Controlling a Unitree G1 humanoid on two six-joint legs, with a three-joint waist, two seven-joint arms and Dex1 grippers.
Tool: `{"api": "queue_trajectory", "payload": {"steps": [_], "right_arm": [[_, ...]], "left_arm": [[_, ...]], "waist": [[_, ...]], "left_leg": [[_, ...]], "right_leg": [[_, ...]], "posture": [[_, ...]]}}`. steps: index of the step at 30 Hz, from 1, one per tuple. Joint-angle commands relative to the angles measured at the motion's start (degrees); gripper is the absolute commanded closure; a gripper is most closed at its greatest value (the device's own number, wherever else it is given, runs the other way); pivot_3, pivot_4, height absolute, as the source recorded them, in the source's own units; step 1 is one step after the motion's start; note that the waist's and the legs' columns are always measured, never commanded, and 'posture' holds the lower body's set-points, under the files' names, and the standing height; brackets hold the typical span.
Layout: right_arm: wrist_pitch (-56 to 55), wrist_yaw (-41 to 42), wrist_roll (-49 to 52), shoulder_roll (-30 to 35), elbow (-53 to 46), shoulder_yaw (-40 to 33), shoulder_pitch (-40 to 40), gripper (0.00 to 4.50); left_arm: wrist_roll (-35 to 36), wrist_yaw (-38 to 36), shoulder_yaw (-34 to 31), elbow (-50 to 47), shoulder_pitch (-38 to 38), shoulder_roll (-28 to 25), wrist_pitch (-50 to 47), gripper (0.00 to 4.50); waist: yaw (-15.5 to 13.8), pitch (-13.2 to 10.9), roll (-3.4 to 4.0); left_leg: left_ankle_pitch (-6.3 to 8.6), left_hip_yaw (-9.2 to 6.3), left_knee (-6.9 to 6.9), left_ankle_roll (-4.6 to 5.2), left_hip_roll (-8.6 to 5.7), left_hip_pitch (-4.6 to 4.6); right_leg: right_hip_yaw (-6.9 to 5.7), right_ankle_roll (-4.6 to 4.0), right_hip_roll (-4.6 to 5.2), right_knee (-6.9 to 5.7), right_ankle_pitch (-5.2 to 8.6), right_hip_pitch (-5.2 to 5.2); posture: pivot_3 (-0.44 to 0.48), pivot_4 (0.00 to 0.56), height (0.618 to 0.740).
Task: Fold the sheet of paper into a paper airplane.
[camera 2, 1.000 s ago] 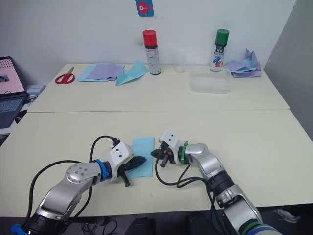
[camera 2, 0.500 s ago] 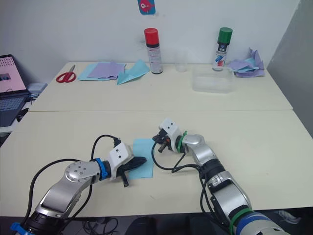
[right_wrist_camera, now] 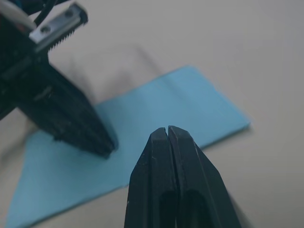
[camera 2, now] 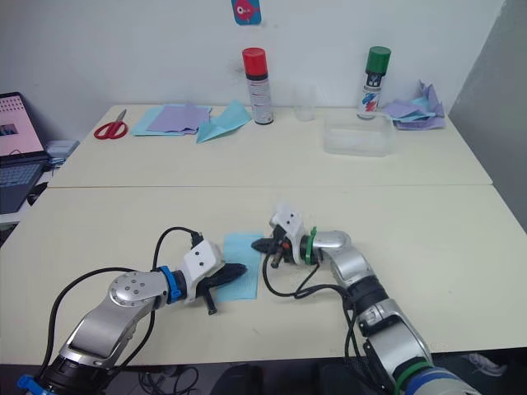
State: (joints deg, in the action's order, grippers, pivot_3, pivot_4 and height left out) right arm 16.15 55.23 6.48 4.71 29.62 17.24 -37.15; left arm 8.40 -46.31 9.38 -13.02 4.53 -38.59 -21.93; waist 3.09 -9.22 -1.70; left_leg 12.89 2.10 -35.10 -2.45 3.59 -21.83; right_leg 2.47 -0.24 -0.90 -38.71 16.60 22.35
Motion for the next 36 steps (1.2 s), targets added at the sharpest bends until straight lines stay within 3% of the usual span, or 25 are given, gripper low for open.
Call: {"api": "queue_trajectory", "payload": {"steps": [1,8,25,32,36], "right_arm": [[-0.5,-0.2,-1.5,-0.4,-0.8,1.6,-1.0,4.48],[-4.7,-6.3,-8.1,0.0,6.3,3.6,-2.8,4.48],[-12.1,-18.1,-10.0,-2.0,22.5,-0.2,-9.7,4.48],[-13.5,-10.8,-0.4,-3.3,12.3,-7.1,-7.5,4.48],[-11.7,-5.2,0.2,-1.5,4.2,-4.7,-3.0,4.48]], "left_arm": [[-2.9,-1.0,4.4,4.5,-3.3,-0.7,-2.5,4.5],[-3.3,-1.3,4.6,4.0,-4.1,-1.1,-2.1,4.5],[-3.2,-1.0,4.0,3.7,-5.6,-1.5,-1.1,4.5],[-2.7,-0.6,3.6,3.6,-5.9,-1.0,-1.3,4.5],[-2.7,-0.9,3.7,4.0,-5.7,-0.9,-1.1,4.5]], "waist": [[0.0,0.0,0.02],[0.1,0.3,0.1],[0.2,0.7,0.1],[0.2,0.7,0.14],[0.1,0.6,0.21]], "left_leg": [[0.0,0.0,0.0,0.0,0.0,0.0],[0.0,0.01,0.0,0.0,-0.01,0.1],[0.0,0.05,0.07,0.0,0.0,0.23],[0.0,0.05,0.08,0.0,0.0,0.12],[0.0,0.03,0.17,0.0,0.0,0.08]], "right_leg": [[0.01,0.0,0.0,0.0,0.0,0.0],[0.01,-0.01,-0.01,-0.02,0.01,-0.03],[0.05,-0.19,-0.01,-0.12,0.11,-0.07],[0.04,-0.18,0.0,-0.1,0.12,-0.03],[0.02,-0.13,0.0,-0.04,0.15,0.0]], "posture": [[0.0,0.15,0.74],[0.0,0.15,0.74],[0.0,0.15,0.74],[0.0,0.15,0.74],[0.0,0.15,0.74]]}}
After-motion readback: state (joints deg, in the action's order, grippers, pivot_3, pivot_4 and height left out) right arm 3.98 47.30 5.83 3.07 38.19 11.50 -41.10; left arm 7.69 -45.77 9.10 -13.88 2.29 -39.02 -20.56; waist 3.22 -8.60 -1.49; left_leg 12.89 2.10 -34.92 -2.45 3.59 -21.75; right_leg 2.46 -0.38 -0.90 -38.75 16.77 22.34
